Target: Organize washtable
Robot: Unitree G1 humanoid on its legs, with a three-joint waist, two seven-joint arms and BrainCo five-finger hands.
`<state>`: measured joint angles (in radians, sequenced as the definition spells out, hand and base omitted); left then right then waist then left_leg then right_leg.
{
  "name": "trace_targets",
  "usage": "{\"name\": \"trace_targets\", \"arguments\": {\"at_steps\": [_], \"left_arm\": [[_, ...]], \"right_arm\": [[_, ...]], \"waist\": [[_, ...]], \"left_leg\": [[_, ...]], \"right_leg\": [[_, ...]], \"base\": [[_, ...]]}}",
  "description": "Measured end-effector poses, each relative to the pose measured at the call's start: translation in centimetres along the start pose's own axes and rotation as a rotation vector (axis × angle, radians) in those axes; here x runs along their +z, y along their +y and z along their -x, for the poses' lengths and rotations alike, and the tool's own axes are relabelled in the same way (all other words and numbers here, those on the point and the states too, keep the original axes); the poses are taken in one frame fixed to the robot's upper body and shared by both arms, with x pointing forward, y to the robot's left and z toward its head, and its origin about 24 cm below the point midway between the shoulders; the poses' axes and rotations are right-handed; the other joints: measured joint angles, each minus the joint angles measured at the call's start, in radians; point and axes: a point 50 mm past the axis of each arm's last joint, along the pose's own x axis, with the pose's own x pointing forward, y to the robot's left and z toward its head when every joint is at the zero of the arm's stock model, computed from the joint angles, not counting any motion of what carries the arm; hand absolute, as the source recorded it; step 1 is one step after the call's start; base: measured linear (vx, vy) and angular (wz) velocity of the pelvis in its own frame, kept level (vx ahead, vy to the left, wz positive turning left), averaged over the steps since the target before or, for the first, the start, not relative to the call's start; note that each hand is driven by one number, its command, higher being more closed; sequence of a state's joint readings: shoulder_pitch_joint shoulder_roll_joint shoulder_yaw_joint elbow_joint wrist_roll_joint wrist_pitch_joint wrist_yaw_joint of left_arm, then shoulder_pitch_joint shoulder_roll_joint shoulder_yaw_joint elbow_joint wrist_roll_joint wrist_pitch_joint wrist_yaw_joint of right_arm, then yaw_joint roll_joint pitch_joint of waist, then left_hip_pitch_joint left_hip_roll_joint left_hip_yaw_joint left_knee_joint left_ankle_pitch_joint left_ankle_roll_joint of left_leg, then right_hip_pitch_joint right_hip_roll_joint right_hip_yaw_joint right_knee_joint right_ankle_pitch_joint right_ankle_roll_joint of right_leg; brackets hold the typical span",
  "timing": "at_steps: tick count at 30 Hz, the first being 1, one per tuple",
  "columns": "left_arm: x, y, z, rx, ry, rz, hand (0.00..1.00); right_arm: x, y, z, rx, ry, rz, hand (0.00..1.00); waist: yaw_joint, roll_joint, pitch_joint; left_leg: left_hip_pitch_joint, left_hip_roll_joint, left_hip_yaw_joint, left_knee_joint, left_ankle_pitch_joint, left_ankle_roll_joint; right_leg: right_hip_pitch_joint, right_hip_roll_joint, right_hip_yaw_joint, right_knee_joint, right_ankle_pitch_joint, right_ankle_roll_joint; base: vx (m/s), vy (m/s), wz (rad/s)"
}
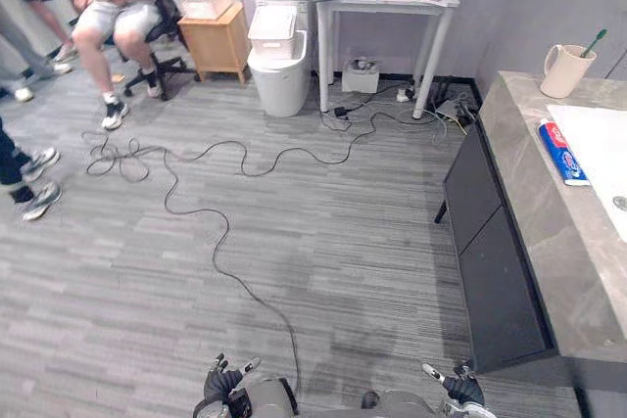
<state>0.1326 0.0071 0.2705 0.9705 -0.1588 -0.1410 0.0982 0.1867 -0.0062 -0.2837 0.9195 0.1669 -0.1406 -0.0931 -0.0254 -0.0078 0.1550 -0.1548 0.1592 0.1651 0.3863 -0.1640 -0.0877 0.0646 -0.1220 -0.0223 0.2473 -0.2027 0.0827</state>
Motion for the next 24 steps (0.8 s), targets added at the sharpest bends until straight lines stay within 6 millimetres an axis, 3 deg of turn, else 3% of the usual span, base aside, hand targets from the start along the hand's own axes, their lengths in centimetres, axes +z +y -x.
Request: {"name": "trace_targets", "arguments": {"at_steps": [1, 2, 4, 6, 7, 9, 11, 14, 15, 16, 17, 18, 19, 21, 22, 23, 24], "left_arm": [[0.4, 0.5, -0.1, 0.009, -0.010, -0.012, 0.00], [0.5, 0.8, -0.2, 0.013, -0.013, -0.021, 0.00], [0.4, 1.1, -0.3, 0.021, -0.003, -0.025, 0.00], [-0.1, 1.4, -0.2, 0.026, 0.024, -0.038, 0.00], [-0.3, 1.2, -0.2, 0.014, 0.033, -0.066, 0.00], [-0.5, 1.0, -0.2, -0.007, 0.045, -0.100, 0.00], [-0.8, 0.5, -0.3, -0.022, 0.071, -0.117, 0.00], [-0.7, -0.5, -0.3, -0.049, 0.076, -0.125, 0.00], [-0.9, -0.5, -0.3, -0.052, 0.081, -0.126, 0.00], [-0.6, 0.0, -0.4, -0.042, 0.072, -0.135, 0.00], [-0.3, -0.2, -0.6, -0.039, 0.066, -0.126, 0.00], [-0.6, -0.5, -0.5, -0.048, 0.072, -0.124, 0.00], [-0.7, -1.2, -0.4, -0.067, 0.074, -0.122, 0.00], [-0.6, -1.3, -0.4, -0.060, 0.070, -0.097, 0.00], [-0.5, -1.2, -0.4, -0.056, 0.069, -0.088, 0.00], [-0.4, -1.2, -0.4, -0.054, 0.065, -0.085, 0.00], [0.0, -1.2, -0.5, -0.057, 0.044, -0.079, 0.00]], "right_arm": [[-0.7, 0.3, 0.2, 0.006, 0.026, -0.006, 0.00], [-1.5, 0.6, 0.5, 0.009, 0.050, -0.016, 0.00], [-1.6, 0.4, 0.5, -0.003, 0.056, -0.034, 0.00], [-1.2, 0.4, 0.4, 0.000, 0.045, -0.029, 0.00], [-0.8, 0.3, 0.2, 0.000, 0.035, -0.025, 0.00], [-0.4, 0.2, 0.0, 0.002, 0.025, -0.012, 0.00], [0.2, 0.2, -0.3, 0.008, 0.014, 0.010, 0.00], [1.0, -0.4, -0.6, -0.003, -0.002, 0.026, 0.00], [0.9, -0.5, -0.7, -0.003, 0.004, 0.037, 0.00], [-0.1, -0.5, -0.4, -0.002, 0.034, 0.044, 0.00], [-0.1, -0.7, -0.5, -0.015, 0.043, 0.034, 0.00], [0.4, -1.0, -0.7, -0.019, 0.032, 0.046, 0.00], [0.7, -0.9, -0.7, -0.014, 0.020, 0.050, 0.00], [0.6, -0.8, -0.6, -0.015, 0.022, 0.045, 0.00], [0.5, -0.8, -0.6, -0.016, 0.028, 0.042, 0.00], [0.6, -0.7, -0.6, -0.013, 0.021, 0.044, 0.00], [0.6, -0.6, -0.5, -0.009, 0.014, 0.045, 0.00]], "waist": [[-0.001, -0.035, -0.017], [0.003, -0.055, -0.029], [0.016, -0.064, -0.033], [0.009, -0.061, -0.031], [0.006, -0.052, -0.026], [-0.010, -0.037, -0.022], [-0.020, -0.024, -0.013], [-0.026, 0.012, 0.019], [-0.028, 0.015, 0.030], [-0.026, -0.018, 0.033], [-0.021, -0.004, 0.051], [-0.020, 0.017, 0.057], [-0.026, 0.021, 0.058], [-0.030, 0.029, 0.055], [-0.030, 0.028, 0.056], [-0.028, 0.025, 0.057], [-0.016, 0.019, 0.061]], "left_leg": [[0.014, -0.022, 0.039, 0.009, -0.031, 0.029], [0.024, -0.034, 0.068, 0.009, -0.053, 0.041], [0.092, -0.040, 0.159, -0.022, -0.078, 0.055], [0.173, -0.042, 0.226, -0.063, -0.073, 0.082], [0.236, -0.041, 0.247, -0.100, -0.073, 0.084], [0.305, -0.036, 0.255, -0.157, -0.073, 0.084], [0.361, -0.033, 0.294, -0.209, -0.073, 0.084], [0.402, -0.013, 0.306, -0.242, -0.072, 0.083], [0.421, -0.018, 0.304, -0.257, -0.065, 0.067], [0.455, -0.052, 0.298, -0.283, -0.053, 0.033], [0.508, -0.040, 0.294, -0.288, -0.074, -0.020], [0.518, -0.019, 0.295, -0.284, -0.069, -0.030], [0.510, -0.002, 0.296, -0.248, -0.045, -0.064], [0.461, 0.059, 0.269, -0.095, -0.024, -0.084], [0.406, 0.116, 0.226, 0.071, 0.019, -0.076], [0.374, 0.139, 0.203, 0.161, 0.040, -0.078], [0.303, 0.176, 0.182, 0.353, 0.027, -0.081]], "right_leg": [[-0.006, -0.025, 0.038, 0.004, -0.001, 0.000], [-0.022, -0.043, 0.061, 0.024, 0.001, -0.001], [-0.117, -0.055, 0.093, 0.186, 0.027, 0.013], [-0.206, -0.062, 0.066, 0.378, 0.062, 0.055], [-0.246, -0.069, -0.010, 0.500, 0.044, 0.033], [-0.279, -0.066, -0.130, 0.591, -0.009, -0.014], [-0.343, -0.051, -0.274, 0.563, -0.066, -0.071], [-0.404, -0.041, -0.378, 0.373, -0.048, -0.085], [-0.409, -0.032, -0.379, 0.260, 0.013, -0.084], [-0.397, -0.044, -0.369, 0.111, 0.203, -0.118], [-0.396, -0.040, -0.364, 0.160, 0.226, -0.186], [-0.397, -0.020, -0.367, 0.177, 0.210, -0.189], [-0.399, -0.005, -0.359, 0.190, 0.143, -0.170], [-0.373, 0.031, -0.367, 0.184, 0.088, -0.167], [-0.317, 0.054, -0.404, 0.147, 0.058, -0.181], [-0.289, 0.062, -0.425, 0.124, 0.050, -0.179], [-0.236, 0.084, -0.433, 0.084, 0.048, -0.179]], "base": [[0.43, 0.501, -1.06], [0.40, 0.425, -0.82], [0.35, 0.311, -1.02], [0.31, 0.191, -1.02], [0.31, 0.142, -0.84], [0.28, 0.064, -0.54], [0.37, -0.002, -0.44], [0.32, -0.088, -0.16], [0.38, -0.148, -0.01], [0.48, -0.217, -0.11], [0.40, -0.179, -0.24], [0.38, -0.214, -0.34], [0.33, -0.259, -0.36], [0.36, -0.332, -0.28], [0.26, -0.220, -0.22], [0.37, -0.244, -0.38], [0.26, -0.177, -0.38]]}}
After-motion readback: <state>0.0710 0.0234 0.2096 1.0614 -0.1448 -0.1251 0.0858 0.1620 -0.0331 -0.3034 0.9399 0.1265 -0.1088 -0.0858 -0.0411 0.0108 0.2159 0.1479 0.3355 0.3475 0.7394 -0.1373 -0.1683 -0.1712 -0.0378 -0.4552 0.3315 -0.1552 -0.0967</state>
